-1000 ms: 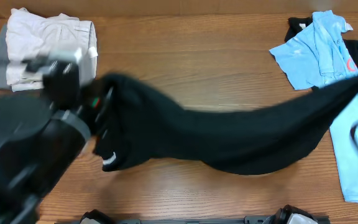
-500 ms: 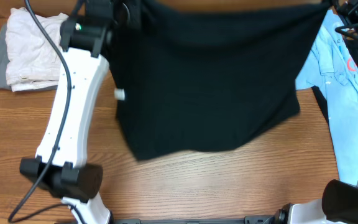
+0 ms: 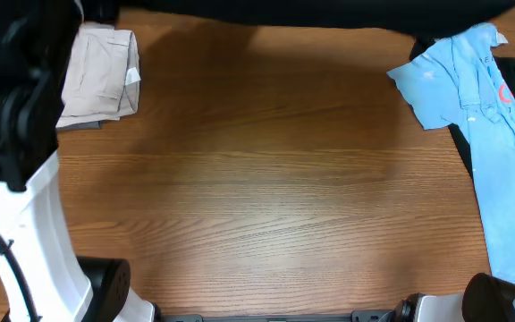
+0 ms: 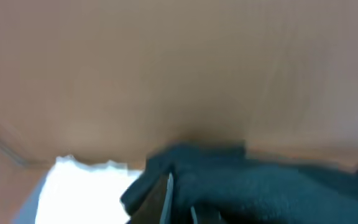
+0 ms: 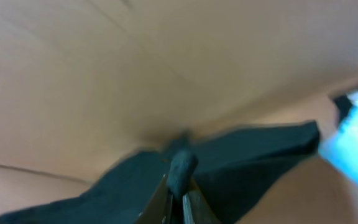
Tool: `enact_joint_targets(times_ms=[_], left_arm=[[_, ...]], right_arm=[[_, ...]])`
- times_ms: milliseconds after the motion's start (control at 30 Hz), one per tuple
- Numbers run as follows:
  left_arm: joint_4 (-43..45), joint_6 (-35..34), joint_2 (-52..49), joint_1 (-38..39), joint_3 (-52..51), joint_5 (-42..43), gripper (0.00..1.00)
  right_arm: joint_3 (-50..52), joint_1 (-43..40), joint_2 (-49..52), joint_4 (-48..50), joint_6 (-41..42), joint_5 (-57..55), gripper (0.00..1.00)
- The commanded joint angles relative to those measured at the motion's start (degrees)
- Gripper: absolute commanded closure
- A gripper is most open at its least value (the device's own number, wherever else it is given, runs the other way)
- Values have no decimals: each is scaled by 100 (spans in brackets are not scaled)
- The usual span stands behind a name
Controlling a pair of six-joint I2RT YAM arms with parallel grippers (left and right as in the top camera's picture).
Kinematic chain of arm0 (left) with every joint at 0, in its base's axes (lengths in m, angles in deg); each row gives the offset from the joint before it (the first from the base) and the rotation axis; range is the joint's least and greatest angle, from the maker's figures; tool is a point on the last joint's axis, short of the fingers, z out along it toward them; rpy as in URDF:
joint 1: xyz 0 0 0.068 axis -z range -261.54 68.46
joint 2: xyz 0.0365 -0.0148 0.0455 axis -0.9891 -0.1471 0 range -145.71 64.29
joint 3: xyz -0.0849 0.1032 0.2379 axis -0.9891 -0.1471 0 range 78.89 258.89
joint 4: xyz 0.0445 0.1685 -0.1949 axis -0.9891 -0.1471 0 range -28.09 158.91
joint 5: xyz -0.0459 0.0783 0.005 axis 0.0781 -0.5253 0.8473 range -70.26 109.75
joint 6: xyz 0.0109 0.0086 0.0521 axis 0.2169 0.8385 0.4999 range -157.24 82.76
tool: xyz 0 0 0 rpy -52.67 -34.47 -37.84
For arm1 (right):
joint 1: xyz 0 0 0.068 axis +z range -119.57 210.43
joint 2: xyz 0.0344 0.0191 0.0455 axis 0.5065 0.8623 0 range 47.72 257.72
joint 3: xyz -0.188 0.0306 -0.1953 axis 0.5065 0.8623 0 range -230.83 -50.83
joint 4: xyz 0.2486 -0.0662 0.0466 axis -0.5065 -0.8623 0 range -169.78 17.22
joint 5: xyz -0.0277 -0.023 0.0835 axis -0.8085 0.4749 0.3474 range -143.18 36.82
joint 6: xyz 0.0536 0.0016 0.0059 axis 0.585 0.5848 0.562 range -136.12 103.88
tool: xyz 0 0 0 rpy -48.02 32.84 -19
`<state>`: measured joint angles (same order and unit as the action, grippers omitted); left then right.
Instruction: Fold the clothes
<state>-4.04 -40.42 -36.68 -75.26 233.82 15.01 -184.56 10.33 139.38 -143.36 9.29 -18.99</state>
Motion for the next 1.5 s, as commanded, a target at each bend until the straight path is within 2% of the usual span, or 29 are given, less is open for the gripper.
enact_joint_targets(times_ms=[0, 133, 300, 500, 667, 900, 1133, 1233, 1367, 1467], left_arm=[[-756, -422, -505, 11, -339, 181, 90], [-1609, -907, -896, 11, -708, 184, 96], [-2387, -1108, -1471, 11, -1137, 181, 96], [-2387, -1163, -1517, 11, -2041, 737, 96], [-2387, -1082, -1484, 11, -2594, 896, 96], [-2380, -979, -1056, 173, -4207, 990, 96], [-2299, -883, -485, 927, -4640, 1325, 96], [-2330, -892, -466, 1434, -4725, 1425, 93], [-2284, -1423, -466, 2105, -5222, 933, 91], [-2155, -1746, -466, 2361, -5748, 688, 91]], right_arm=[[337, 33, 363, -450, -448, -262, 96], [1051, 205, 584, -785, -688, -267, 96], [2157, 424, 671, -715, -732, -269, 96], [3101, 654, 671, -870, -789, -699, 96], [3381, 841, 669, -1117, -787, -1349, 96], [3528, 828, 654, -1228, -380, -2194, 96], [3528, 516, 553, -1207, -138, -2472, 96], [3528, 496, 553, -1274, 17, -3005, 96], [3528, 494, 553, -1414, 339, -3703, 96], [3528, 487, 553, -1464, 490, -3759, 96]])
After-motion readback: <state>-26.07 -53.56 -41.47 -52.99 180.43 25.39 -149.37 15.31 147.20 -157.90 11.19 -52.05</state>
